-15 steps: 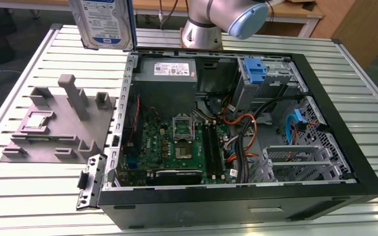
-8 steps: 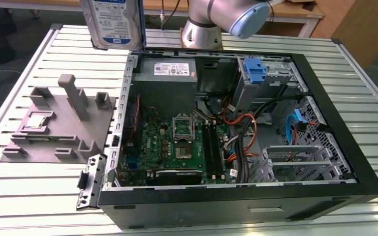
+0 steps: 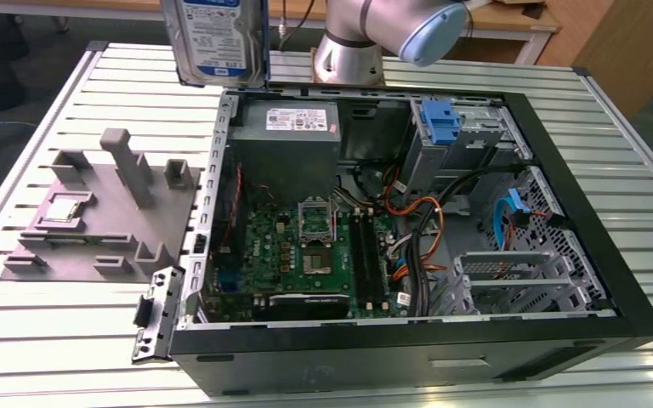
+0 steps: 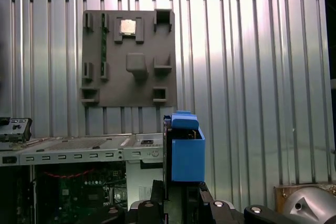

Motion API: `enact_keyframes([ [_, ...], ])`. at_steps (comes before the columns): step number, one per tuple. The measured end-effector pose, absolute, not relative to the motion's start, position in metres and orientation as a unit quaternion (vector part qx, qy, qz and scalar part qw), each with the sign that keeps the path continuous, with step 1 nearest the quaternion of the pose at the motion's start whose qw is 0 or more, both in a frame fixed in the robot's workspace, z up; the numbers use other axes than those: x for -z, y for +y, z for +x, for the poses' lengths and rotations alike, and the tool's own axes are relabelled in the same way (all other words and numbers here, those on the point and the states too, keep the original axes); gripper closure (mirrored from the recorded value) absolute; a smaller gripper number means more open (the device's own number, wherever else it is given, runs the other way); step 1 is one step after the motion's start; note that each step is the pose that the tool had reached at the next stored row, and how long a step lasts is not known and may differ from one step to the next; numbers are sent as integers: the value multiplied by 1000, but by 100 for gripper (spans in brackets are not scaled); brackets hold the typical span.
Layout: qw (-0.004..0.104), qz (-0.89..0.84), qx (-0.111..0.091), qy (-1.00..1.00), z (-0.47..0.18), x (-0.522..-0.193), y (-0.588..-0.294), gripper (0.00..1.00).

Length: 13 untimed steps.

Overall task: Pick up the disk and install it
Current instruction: 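Pick up the disk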

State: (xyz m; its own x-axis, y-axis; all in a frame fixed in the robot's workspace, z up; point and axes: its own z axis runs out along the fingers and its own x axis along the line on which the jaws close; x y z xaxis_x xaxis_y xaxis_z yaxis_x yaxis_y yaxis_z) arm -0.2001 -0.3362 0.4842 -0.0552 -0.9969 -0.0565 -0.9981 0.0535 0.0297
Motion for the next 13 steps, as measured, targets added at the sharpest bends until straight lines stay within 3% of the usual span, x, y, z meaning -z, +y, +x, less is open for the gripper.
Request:
enact_keyframes([
  [13, 10, -687, -31, 726, -162, -484, -336, 65],
])
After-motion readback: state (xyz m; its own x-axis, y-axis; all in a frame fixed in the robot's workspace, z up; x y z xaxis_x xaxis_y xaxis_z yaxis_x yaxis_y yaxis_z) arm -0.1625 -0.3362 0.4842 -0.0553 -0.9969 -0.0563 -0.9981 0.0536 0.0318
